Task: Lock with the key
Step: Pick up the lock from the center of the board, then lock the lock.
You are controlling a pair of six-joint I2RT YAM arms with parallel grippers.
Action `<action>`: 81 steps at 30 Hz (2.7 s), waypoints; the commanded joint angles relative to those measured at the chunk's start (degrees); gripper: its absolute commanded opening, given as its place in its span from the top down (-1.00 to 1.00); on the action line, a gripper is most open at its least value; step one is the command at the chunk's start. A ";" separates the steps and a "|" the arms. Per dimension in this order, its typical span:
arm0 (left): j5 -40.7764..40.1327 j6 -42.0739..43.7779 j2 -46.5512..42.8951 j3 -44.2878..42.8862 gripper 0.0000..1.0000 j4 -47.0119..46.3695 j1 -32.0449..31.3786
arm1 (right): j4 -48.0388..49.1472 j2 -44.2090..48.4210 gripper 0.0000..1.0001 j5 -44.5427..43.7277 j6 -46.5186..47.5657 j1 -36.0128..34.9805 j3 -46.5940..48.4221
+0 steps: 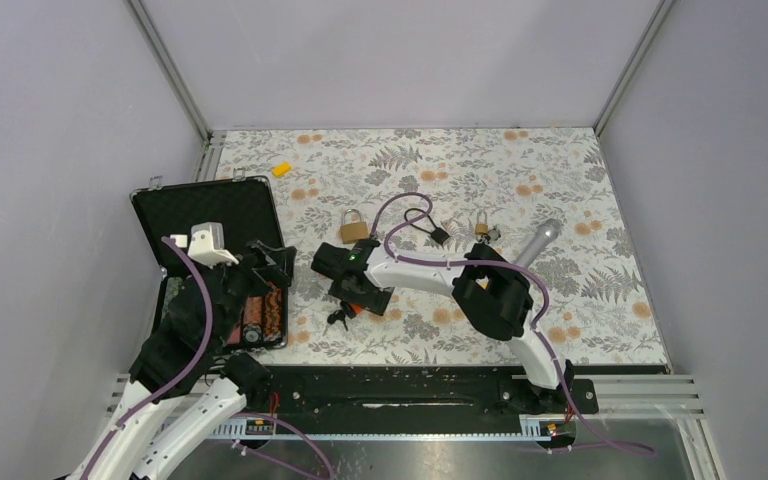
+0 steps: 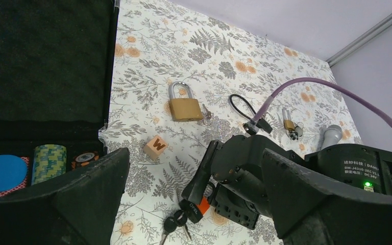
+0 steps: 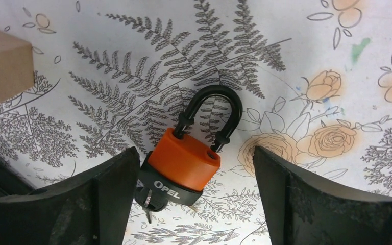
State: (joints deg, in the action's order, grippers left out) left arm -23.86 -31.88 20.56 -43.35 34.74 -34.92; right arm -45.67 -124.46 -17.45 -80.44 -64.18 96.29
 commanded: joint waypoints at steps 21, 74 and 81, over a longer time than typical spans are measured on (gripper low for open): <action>5.18 -5.47 -0.40 5.62 -0.98 -1.45 -0.06 | -2.35 7.52 0.11 -10.10 -15.86 0.51 -8.97; 47.93 -10.69 39.08 12.19 -0.42 -58.11 -3.95 | 23.99 53.50 0.08 -8.30 -0.50 3.69 -35.83; 48.00 -10.53 40.80 10.31 0.61 -56.03 -3.98 | 24.02 53.38 0.02 -6.99 1.10 4.45 -36.10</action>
State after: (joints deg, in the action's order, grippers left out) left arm 25.36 -43.70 60.40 -29.08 -19.20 -38.94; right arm -24.73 -72.82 -25.32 -80.25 -60.42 59.72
